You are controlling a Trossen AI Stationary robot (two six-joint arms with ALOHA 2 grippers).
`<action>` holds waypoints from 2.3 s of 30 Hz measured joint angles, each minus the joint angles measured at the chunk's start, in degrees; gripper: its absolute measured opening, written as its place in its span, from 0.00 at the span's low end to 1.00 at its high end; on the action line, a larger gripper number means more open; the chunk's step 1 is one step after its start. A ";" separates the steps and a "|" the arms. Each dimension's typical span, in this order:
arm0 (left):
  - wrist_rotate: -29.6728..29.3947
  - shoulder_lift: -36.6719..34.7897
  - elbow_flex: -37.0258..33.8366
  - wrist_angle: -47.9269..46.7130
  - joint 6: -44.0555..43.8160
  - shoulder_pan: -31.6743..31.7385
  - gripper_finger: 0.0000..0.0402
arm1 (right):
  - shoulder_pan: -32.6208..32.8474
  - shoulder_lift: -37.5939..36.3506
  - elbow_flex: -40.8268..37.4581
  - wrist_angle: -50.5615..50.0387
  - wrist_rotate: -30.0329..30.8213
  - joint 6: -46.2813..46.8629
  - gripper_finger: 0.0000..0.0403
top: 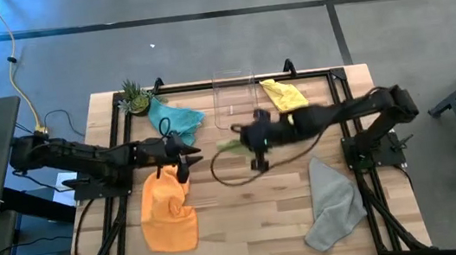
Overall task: Fold microfiber towels
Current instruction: Put the green microfiber cloth into the transparent bin
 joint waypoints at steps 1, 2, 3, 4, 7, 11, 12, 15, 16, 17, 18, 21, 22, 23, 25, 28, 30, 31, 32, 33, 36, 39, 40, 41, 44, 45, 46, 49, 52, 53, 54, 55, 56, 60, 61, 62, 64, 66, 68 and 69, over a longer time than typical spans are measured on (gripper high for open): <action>0.26 0.02 0.00 0.02 0.25 0.49 0.33 | -1.35 0.28 2.36 -1.58 0.19 -1.65 0.00; 0.35 0.02 0.00 0.04 0.42 0.83 0.33 | -2.79 0.64 4.68 -3.10 0.64 -3.30 0.00; 0.37 0.04 0.00 0.06 0.72 1.05 0.33 | -4.33 1.16 6.62 -5.04 1.12 -4.95 0.00; 0.37 0.04 0.00 0.04 1.20 1.32 0.33 | -6.06 1.75 8.49 -6.33 1.54 -6.75 0.00; 0.52 0.04 0.00 -0.03 1.41 1.99 0.33 | -11.09 3.24 12.59 -6.87 1.70 -12.84 0.00; 0.50 0.15 -0.02 -0.48 1.41 2.06 0.33 | -18.07 6.33 14.40 -6.46 -0.21 -19.56 0.00; 0.50 0.15 -0.02 -0.62 1.47 2.06 0.33 | -19.61 7.24 14.40 -5.76 -1.13 -21.08 0.00; 0.50 0.15 -0.02 -0.76 2.08 2.06 0.33 | -23.62 10.07 14.38 -3.33 -3.54 -25.37 0.00; 0.50 0.15 -0.02 -0.81 2.33 2.08 0.33 | -24.68 11.12 14.38 -2.73 -3.62 -26.97 0.00; 0.48 0.15 -0.02 -0.84 2.44 2.08 0.33 | -25.63 12.44 14.38 -1.85 -3.60 -28.65 0.00; 0.47 0.15 -0.02 -0.84 2.43 2.12 0.33 | -26.46 13.61 14.38 -0.60 -3.68 -30.18 0.00; 0.41 0.15 -0.02 -0.84 2.39 2.13 0.33 | -28.81 16.59 14.36 1.24 -4.01 -33.34 0.00; 0.39 0.15 -0.02 -0.86 2.40 2.13 0.33 | -29.53 17.41 14.36 1.65 -4.05 -34.46 0.00; 0.39 0.15 -0.02 -0.86 2.41 2.13 0.33 | -30.24 18.23 14.36 1.94 -4.05 -35.00 0.00; 0.30 0.15 -0.02 -0.86 2.45 2.20 0.33 | -31.48 19.48 14.30 2.86 -4.03 -36.28 0.00; 0.31 0.17 -0.02 -0.86 2.42 2.61 0.33 | -32.66 19.85 14.29 5.42 -2.21 -38.55 0.00; 0.30 0.17 -0.02 -0.85 2.42 2.84 0.33 | -33.00 19.85 14.29 6.68 -0.60 -40.58 0.00; 0.33 0.17 -0.02 -0.86 2.43 3.03 0.33 | -33.01 19.85 14.29 6.98 0.36 -41.26 0.00; 0.35 0.17 -0.02 -0.86 2.43 3.15 0.33 | -33.01 19.85 14.29 7.16 1.04 -41.99 0.00; 0.33 0.17 -0.02 -0.86 2.45 3.24 0.33 | -33.01 19.85 14.29 7.25 1.19 -42.12 0.00; 0.33 0.17 -0.02 -0.86 2.45 3.54 0.33 | -33.01 20.15 13.95 7.66 1.36 -42.10 0.00; 0.35 0.17 -0.02 -0.86 2.45 3.53 0.33 | -32.75 21.10 12.92 7.80 1.38 -42.05 0.00; 0.35 0.17 -0.02 -0.92 2.45 3.53 0.33 | -32.57 21.56 12.58 8.01 1.43 -42.03 0.00; 0.35 0.17 -0.02 -1.14 2.45 3.53 0.33 | -32.40 21.94 11.98 8.09 1.34 -41.92 0.00; 0.35 0.18 -0.02 -1.44 2.46 3.51 0.33 | -31.53 22.82 10.43 8.46 1.36 -41.77 0.00; 0.35 0.17 -0.02 -1.57 2.48 3.51 0.33 | -31.19 22.98 10.07 8.73 1.34 -41.39 0.00; 0.35 0.19 -0.02 -1.62 2.48 3.51 0.33 | -30.88 23.06 9.89 8.87 1.09 -40.74 0.00; 0.35 0.19 -0.02 -1.69 2.48 3.51 0.33 | -29.69 23.04 9.70 8.95 0.37 -39.20 0.00; 0.35 0.19 -0.02 -1.69 2.89 3.51 0.33 | -28.64 23.05 9.66 8.58 -1.38 -36.82 0.00; 0.35 0.19 -0.02 -1.69 2.89 3.51 0.33 | -28.35 23.04 9.66 8.15 -2.32 -35.58 0.00; 0.35 0.19 -0.02 -1.69 2.89 3.51 0.33 | -28.08 23.04 9.66 7.62 -3.23 -34.44 0.00; 0.37 0.19 -0.02 -1.71 2.89 3.49 0.33 | -27.80 23.04 9.66 6.93 -4.34 -33.60 0.01; 0.39 0.19 -0.02 -1.70 2.89 3.37 0.33 | -27.53 23.04 9.66 6.18 -5.36 -32.82 0.02; 0.60 0.19 -0.02 -1.70 2.89 3.25 0.33 | -26.53 23.04 9.66 4.55 -8.42 -30.25 0.15; 0.79 0.19 -0.02 -1.69 2.89 3.27 0.33 | -26.26 23.04 9.66 4.11 -8.50 -29.72 0.19; 0.97 0.19 -0.02 -1.70 2.89 3.27 0.33 | -26.03 23.04 9.66 3.73 -8.62 -28.94 0.24; 1.48 0.19 -0.02 -1.69 2.89 3.27 0.33 | -25.69 23.04 9.66 2.93 -9.66 -27.59 0.34; 2.10 0.19 -0.02 -1.71 2.89 3.27 0.33 | -25.44 23.04 10.08 1.47 -11.35 -26.48 0.43; 2.31 0.19 -0.02 -1.71 2.89 3.27 0.33 | -25.41 23.05 11.54 -0.89 -13.23 -26.09 0.50; 2.34 0.19 -0.02 -1.71 2.89 3.27 0.33 | -25.43 23.06 12.64 -2.00 -14.13 -25.92 0.52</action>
